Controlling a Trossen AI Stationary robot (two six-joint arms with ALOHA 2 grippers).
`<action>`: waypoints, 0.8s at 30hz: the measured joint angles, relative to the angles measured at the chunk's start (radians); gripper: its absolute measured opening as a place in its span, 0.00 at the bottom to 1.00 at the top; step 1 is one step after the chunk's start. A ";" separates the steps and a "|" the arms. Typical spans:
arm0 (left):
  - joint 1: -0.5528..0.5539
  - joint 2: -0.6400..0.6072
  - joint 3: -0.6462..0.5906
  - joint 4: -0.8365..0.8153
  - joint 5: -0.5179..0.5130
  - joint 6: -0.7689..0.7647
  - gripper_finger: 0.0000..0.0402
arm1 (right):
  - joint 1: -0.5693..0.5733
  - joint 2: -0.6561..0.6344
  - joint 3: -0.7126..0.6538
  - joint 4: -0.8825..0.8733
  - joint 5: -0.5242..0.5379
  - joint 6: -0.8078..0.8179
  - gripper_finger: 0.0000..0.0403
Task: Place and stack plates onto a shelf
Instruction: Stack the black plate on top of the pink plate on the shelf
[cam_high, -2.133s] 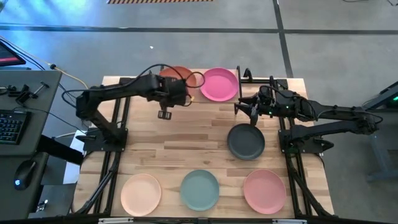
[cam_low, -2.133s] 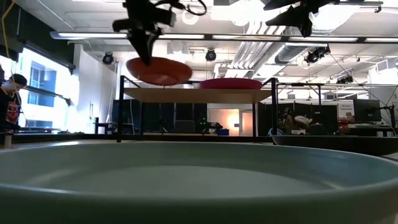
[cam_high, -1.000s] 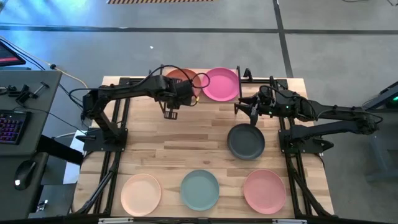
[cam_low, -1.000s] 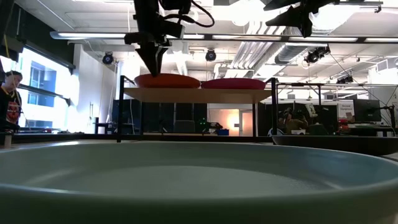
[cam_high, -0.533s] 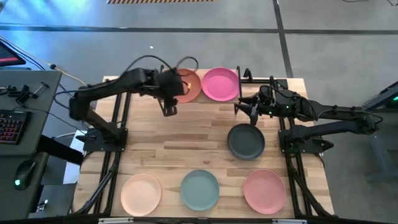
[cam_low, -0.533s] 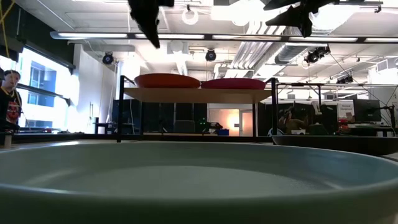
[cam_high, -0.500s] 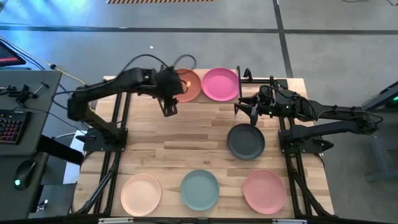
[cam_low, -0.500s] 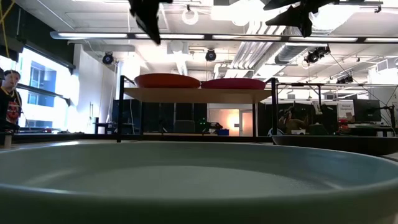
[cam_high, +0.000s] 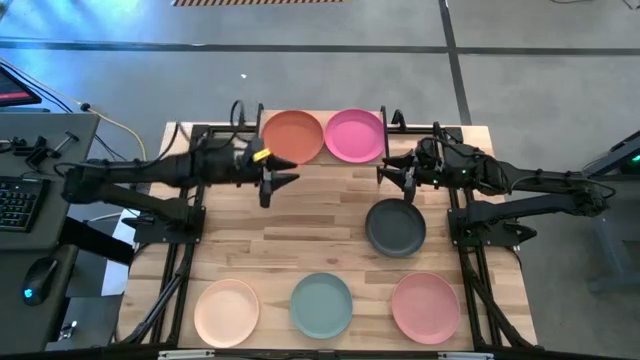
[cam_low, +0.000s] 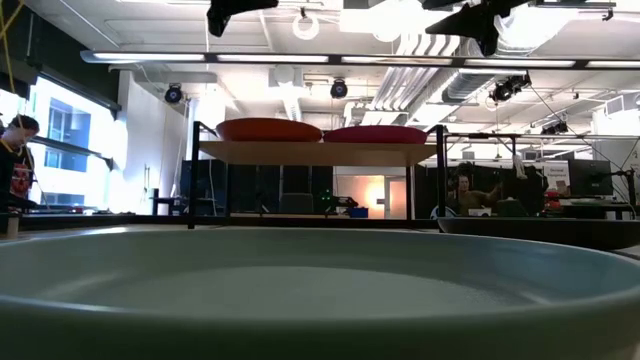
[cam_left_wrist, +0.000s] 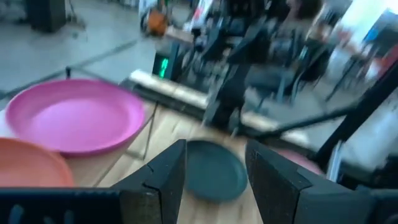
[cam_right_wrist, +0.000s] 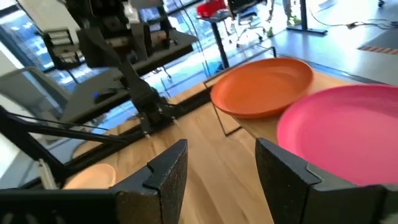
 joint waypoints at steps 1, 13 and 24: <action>-0.018 -0.013 -0.033 0.055 -0.021 -0.010 0.38 | 0.000 0.000 0.000 0.010 -0.007 0.000 0.42; -0.091 -0.093 -0.152 0.171 -0.109 0.014 0.38 | 0.000 0.000 0.000 0.027 -0.008 0.000 0.42; -0.090 -0.165 -0.152 0.090 -0.110 0.040 0.38 | 0.000 0.000 0.000 0.027 -0.008 0.004 0.42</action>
